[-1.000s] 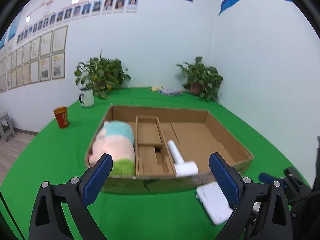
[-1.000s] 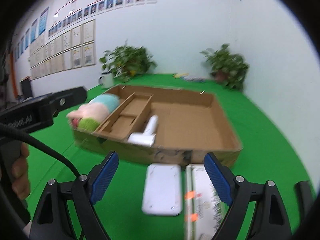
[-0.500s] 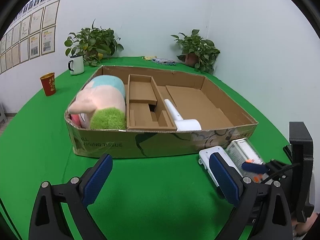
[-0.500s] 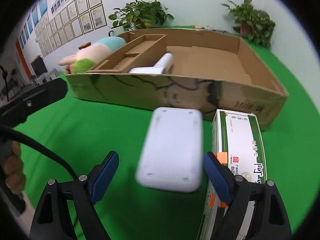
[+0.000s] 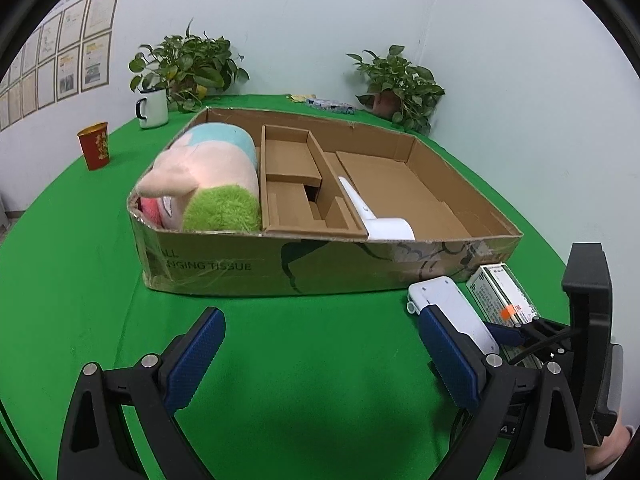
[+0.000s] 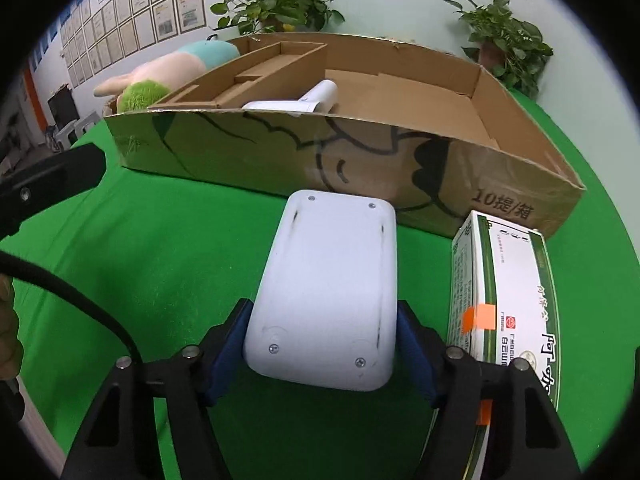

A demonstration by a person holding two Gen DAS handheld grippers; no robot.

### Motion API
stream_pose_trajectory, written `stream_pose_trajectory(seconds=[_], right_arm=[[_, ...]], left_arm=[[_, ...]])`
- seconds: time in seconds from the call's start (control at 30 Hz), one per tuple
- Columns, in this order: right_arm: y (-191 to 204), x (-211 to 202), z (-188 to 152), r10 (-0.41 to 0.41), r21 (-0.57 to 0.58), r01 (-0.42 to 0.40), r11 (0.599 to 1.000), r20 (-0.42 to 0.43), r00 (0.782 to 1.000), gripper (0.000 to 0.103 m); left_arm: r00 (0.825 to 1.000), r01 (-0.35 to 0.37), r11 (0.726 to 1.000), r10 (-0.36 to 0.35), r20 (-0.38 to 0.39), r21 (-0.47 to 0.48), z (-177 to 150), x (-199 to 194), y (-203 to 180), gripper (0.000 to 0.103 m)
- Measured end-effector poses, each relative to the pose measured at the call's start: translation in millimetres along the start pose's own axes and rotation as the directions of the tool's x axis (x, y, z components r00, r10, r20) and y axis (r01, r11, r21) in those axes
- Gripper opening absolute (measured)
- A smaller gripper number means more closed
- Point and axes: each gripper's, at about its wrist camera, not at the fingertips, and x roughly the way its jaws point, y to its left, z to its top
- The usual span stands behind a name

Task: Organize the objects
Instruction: 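Grasp the white rectangular device with the right tool and lift it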

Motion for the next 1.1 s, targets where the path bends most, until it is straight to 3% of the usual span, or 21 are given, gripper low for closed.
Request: stream_pose_trajectory(seconds=[0.2, 0.27, 0.4, 0.5, 0.77, 0.83, 0.9, 1.0, 1.03, 1.1], right_arm=[[10.1, -41.5, -17.2, 0.085, 0.069, -0.091, 0.994, 0.081, 0.993, 0.068], [18.8, -50.6, -26.5, 0.117, 0.052, -0.122, 0.991, 0.095, 0.989, 0.084], [31.0, -49.7, -33.0, 0.109, 0.0, -0.109, 0.994, 0.083, 0.991, 0.085], [32.0, -43.5, -33.8, 0.102, -0.001, -0.103, 0.995, 0.07, 0.992, 0.086], [31.1, -36.1, -31.2, 0.096, -0.01, -0.095, 0.995, 0.066, 0.993, 0.086], [32.2, -33.9, -30.4, 0.086, -0.015, -0.086, 0.996, 0.062, 0.994, 0.086], [31.8, -33.3, -29.4, 0.086, -0.011, -0.085, 0.996, 0.059, 0.995, 0.086], [30.0, -31.3, -29.5, 0.078, 0.007, -0.078, 0.997, 0.055, 0.995, 0.083], [30.0, -30.3, -29.9, 0.075, 0.011, -0.076, 0.997, 0.05, 0.996, 0.082], [30.2, -28.1, -31.1, 0.062, 0.018, -0.063, 0.998, 0.034, 0.997, 0.079]], left_arm=[[0.988, 0.145, 0.989, -0.147, -0.055, -0.033, -4.1, -1.5, -1.7, 0.098], [0.972, 0.208, 0.977, -0.212, -0.097, -0.052, -8.5, 4.9, -4.2, 0.098], [0.93, 0.3, 0.941, -0.325, -0.171, -0.156, -16.6, 25.4, -2.5, 0.098], [0.874, 0.364, 0.906, -0.412, -0.257, -0.215, -23.1, 47.0, -8.1, 0.096], [0.779, 0.463, 0.818, -0.56, -0.284, -0.342, -28.2, 76.2, -14.8, 0.083], [0.777, 0.468, 0.814, -0.564, -0.28, -0.343, -29.2, 78.7, -17.9, 0.079], [0.763, 0.479, 0.804, -0.58, -0.287, -0.352, -31.6, 82.3, -21.2, 0.072], [0.767, 0.465, 0.802, -0.576, -0.282, -0.375, -33.3, 84.3, -21.5, 0.064], [0.76, 0.462, 0.798, -0.581, -0.291, -0.387, -34.9, 86.7, -22.0, 0.058], [0.768, 0.452, 0.8, -0.574, -0.284, -0.394, -36.1, 86.8, -20.6, 0.054]])
